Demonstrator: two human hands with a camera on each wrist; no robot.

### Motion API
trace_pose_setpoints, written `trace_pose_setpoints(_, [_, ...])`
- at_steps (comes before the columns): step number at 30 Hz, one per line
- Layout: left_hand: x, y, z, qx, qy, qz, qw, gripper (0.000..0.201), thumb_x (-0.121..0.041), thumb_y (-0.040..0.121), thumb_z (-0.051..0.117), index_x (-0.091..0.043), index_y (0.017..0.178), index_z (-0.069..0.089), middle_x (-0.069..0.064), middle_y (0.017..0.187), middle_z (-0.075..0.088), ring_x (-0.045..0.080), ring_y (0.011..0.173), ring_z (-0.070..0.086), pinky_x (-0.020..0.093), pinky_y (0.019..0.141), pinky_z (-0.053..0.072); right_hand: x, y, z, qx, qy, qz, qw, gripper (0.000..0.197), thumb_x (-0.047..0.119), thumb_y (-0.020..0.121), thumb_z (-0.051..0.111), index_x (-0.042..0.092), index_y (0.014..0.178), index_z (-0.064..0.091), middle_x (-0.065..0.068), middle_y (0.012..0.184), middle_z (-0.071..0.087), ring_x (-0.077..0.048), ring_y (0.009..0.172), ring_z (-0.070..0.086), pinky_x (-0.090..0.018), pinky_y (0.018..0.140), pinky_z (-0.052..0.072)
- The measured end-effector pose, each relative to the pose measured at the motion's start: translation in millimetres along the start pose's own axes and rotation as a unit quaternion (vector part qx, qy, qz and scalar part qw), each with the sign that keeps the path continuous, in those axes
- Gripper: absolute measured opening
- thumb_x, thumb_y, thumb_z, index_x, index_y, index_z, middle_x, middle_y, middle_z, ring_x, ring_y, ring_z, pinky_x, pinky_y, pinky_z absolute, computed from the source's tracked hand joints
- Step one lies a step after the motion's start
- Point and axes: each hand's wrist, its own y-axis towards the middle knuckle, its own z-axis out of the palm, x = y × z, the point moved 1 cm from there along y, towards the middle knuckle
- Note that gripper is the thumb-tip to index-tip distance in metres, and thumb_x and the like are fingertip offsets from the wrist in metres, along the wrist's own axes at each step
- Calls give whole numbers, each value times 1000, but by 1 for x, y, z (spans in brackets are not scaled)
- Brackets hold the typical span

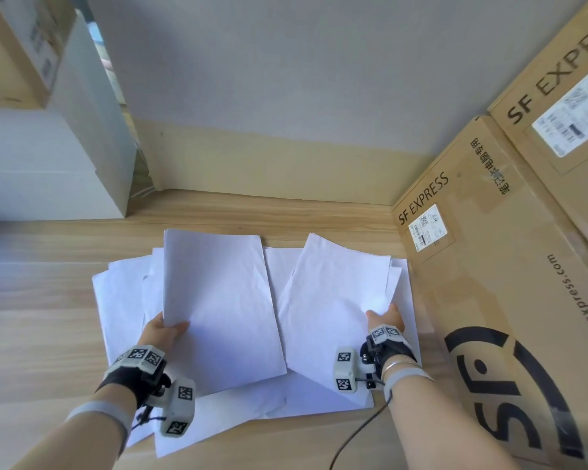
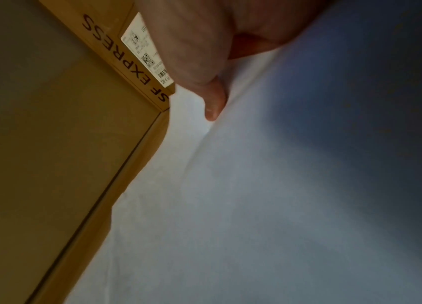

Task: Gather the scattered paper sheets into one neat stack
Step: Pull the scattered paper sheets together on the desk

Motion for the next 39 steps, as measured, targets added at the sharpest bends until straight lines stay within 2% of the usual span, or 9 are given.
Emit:
trace_pose_setpoints(4, [0,4,-1,4,12,-2,1000,22,2,86,55,-2,108,55,20,94,57,30,80,53,38,77,42,12,12,-15,-25,60,-19,998,31,8,88,51,-4,116,58,-21,120,63,-35,106,59,-33,82,43])
trace_pose_setpoints(10, [-1,7,0,-1,23,-5,1000,30,6,85,55,7,115,54,20,93,55,24,68,52,34,68,45,41,9,-24,-50,163,-91,981,34,4,89,50,-6,120,56,-20,123,61,-33,114,58,-27,83,40])
trace_pose_setpoints(18, [-3,4,5,47,19,-10,999,19,3,85,57,-5,102,54,8,72,57,21,65,53,36,74,44,38,-26,68,143,46,-147,978,35,6,85,55,-2,119,58,-18,120,64,-23,104,59,-30,88,44])
trace_pose_setpoints(22, [-1,3,3,83,-10,-17,996,22,-1,86,57,-2,107,53,12,77,58,26,71,55,38,71,48,30,-40,99,194,20,-146,970,35,9,85,55,2,119,58,-10,115,64,-24,106,60,-32,91,45])
trace_pose_setpoints(27, [0,3,1,139,-52,-23,989,42,-36,87,57,-13,122,50,11,102,63,31,91,62,44,79,52,35,-58,114,247,7,-176,953,35,10,87,55,4,121,57,-5,109,62,-20,102,58,-28,91,43])
trace_pose_setpoints(29, [-1,3,4,123,-45,1,991,43,-17,83,65,-8,122,48,12,96,64,26,77,66,36,67,58,36,-62,117,264,7,-177,948,33,11,87,56,6,119,57,-4,105,61,-19,99,57,-28,91,44])
trace_pose_setpoints(33, [-1,0,8,113,4,33,993,68,1,69,72,-6,130,43,18,110,60,31,92,61,49,87,52,26,-42,100,166,-7,-157,974,33,12,84,61,9,116,57,-8,102,61,-22,94,58,-30,90,45])
trace_pose_setpoints(36, [1,4,5,83,17,39,996,59,10,80,59,-7,133,41,15,108,58,30,94,56,48,90,47,10,-12,63,54,-56,-130,988,42,10,80,63,14,121,55,-13,121,57,-29,106,58,-33,94,44])
trace_pose_setpoints(39, [3,7,5,69,47,49,995,55,7,82,58,-11,132,43,13,107,59,29,94,57,47,90,47,1,5,33,24,-50,-120,991,35,6,83,57,11,117,56,-13,108,65,-26,90,60,-28,80,45])
